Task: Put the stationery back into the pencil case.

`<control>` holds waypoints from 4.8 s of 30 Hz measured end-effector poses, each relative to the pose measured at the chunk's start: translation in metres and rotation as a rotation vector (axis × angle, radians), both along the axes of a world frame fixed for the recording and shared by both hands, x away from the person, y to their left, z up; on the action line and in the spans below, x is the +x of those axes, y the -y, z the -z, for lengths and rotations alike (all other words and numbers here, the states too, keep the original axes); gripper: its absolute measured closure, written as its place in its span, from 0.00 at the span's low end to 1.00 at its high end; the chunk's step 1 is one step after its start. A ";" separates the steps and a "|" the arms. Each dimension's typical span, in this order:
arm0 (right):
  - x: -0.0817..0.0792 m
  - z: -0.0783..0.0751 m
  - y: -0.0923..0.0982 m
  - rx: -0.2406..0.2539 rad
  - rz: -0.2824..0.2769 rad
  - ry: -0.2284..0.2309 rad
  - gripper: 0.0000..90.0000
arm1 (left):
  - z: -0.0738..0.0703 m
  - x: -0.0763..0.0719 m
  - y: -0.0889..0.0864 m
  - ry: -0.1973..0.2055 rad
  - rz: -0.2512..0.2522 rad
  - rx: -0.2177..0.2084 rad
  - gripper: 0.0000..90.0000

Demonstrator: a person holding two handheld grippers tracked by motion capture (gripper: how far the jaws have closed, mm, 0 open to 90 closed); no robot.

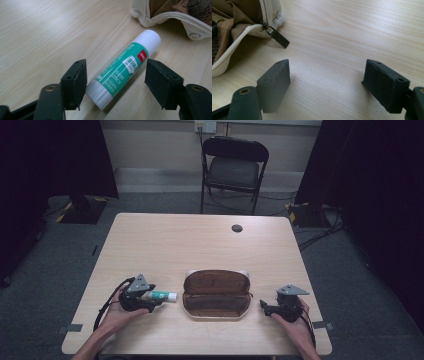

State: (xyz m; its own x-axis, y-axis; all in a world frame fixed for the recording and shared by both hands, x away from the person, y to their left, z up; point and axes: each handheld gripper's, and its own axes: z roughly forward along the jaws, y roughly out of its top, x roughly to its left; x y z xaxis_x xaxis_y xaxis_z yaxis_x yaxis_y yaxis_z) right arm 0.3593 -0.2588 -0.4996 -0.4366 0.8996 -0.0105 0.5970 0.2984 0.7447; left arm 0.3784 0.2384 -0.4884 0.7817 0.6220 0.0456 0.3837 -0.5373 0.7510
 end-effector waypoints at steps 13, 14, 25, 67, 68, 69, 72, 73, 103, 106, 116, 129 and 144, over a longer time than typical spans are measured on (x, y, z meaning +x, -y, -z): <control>0.000 0.000 0.000 0.005 0.002 -0.006 0.21 | -0.001 -0.008 0.009 0.001 0.041 0.069 0.52; 0.000 0.000 0.000 0.005 0.002 -0.005 0.21 | -0.001 -0.008 0.009 0.001 0.049 0.074 0.54; 0.001 0.000 0.000 0.005 0.002 -0.005 0.21 | -0.004 -0.014 0.010 -0.028 0.093 0.121 0.69; 0.002 0.000 0.000 0.002 0.007 -0.003 0.20 | -0.006 -0.009 0.008 -0.141 0.044 0.024 0.73; 0.002 0.000 0.000 0.001 0.007 -0.003 0.20 | -0.008 -0.009 0.007 -0.135 0.040 0.002 0.73; 0.002 0.000 0.000 0.000 0.005 -0.003 0.21 | -0.009 -0.009 0.006 -0.133 0.041 -0.008 0.73; 0.002 0.000 0.000 0.000 0.004 -0.002 0.21 | -0.012 -0.009 0.004 -0.123 0.036 -0.028 0.73; 0.002 0.000 0.000 0.000 0.004 -0.002 0.21 | -0.013 -0.010 0.003 -0.122 0.031 -0.028 0.73; 0.003 0.000 0.000 -0.002 -0.001 -0.001 0.20 | -0.058 -0.033 0.048 0.017 0.144 -0.075 0.73; 0.003 0.000 0.000 0.002 0.000 -0.003 0.20 | -0.062 -0.029 0.064 0.013 0.157 -0.075 0.73; 0.003 0.000 0.000 0.002 -0.001 -0.003 0.20 | -0.062 -0.016 0.092 0.001 0.206 -0.067 0.73; 0.004 0.000 0.000 0.002 -0.001 -0.005 0.20 | -0.060 0.003 0.118 0.003 0.219 -0.031 0.73; 0.004 0.000 0.000 0.002 -0.002 -0.005 0.20 | -0.050 0.018 0.130 -0.026 0.195 -0.019 0.73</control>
